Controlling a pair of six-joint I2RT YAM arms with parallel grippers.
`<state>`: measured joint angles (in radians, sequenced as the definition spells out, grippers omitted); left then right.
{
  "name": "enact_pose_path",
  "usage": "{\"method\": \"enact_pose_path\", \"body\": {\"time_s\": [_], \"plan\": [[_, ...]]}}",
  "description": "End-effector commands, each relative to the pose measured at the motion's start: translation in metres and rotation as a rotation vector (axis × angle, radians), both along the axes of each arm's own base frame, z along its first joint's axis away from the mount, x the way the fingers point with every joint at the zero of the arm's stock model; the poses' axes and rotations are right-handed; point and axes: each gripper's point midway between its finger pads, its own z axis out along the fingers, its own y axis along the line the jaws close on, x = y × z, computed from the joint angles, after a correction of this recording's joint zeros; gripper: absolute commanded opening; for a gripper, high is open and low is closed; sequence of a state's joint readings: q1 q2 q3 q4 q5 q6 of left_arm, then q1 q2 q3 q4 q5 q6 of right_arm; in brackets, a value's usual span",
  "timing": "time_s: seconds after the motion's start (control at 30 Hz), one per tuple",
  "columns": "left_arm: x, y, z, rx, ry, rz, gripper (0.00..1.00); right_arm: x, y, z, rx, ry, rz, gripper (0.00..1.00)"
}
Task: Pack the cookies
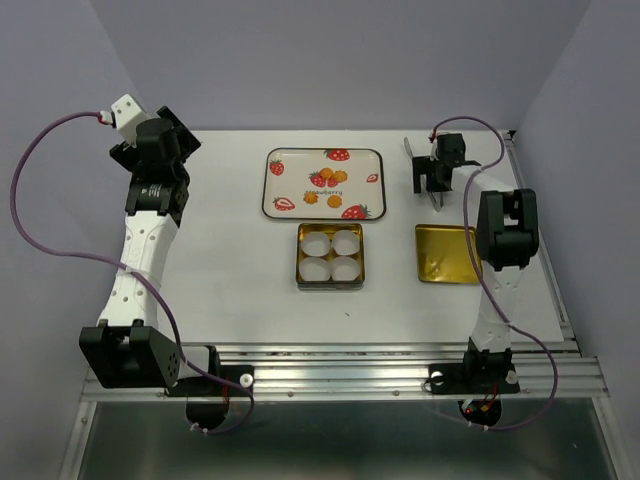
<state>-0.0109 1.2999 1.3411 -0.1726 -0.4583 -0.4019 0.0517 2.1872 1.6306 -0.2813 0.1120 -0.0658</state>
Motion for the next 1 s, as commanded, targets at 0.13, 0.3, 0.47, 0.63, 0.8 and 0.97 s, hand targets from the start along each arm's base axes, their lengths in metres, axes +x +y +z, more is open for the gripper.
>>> {"method": "enact_pose_path", "body": {"time_s": [0.13, 0.3, 0.47, 0.63, 0.8, 0.97], "plan": [[-0.003, 0.008, 0.013, 0.008, -0.042, 0.046, 0.99, 0.02, -0.006, 0.005, 0.065, -0.047, -0.054, 1.0], [-0.003, 0.009, 0.016, 0.009, -0.051, 0.05, 0.99, 0.018, -0.006, -0.004, 0.133, -0.027, -0.054, 1.0], [-0.003, 0.01, 0.016, 0.008, -0.051, 0.055, 0.99, 0.018, -0.006, -0.01, 0.132, -0.014, -0.045, 1.0], [-0.004, 0.01, 0.018, 0.006, -0.055, 0.056, 0.99, 0.018, -0.005, -0.017, 0.142, 0.002, -0.053, 1.0], [-0.007, 0.014, 0.019, 0.018, -0.051, 0.076, 0.99, 0.018, -0.005, -0.02, 0.132, 0.011, -0.04, 1.0], [-0.007, 0.014, 0.017, 0.018, -0.048, 0.078, 0.99, 0.015, -0.002, -0.028, 0.13, 0.048, 0.001, 0.98]]}}
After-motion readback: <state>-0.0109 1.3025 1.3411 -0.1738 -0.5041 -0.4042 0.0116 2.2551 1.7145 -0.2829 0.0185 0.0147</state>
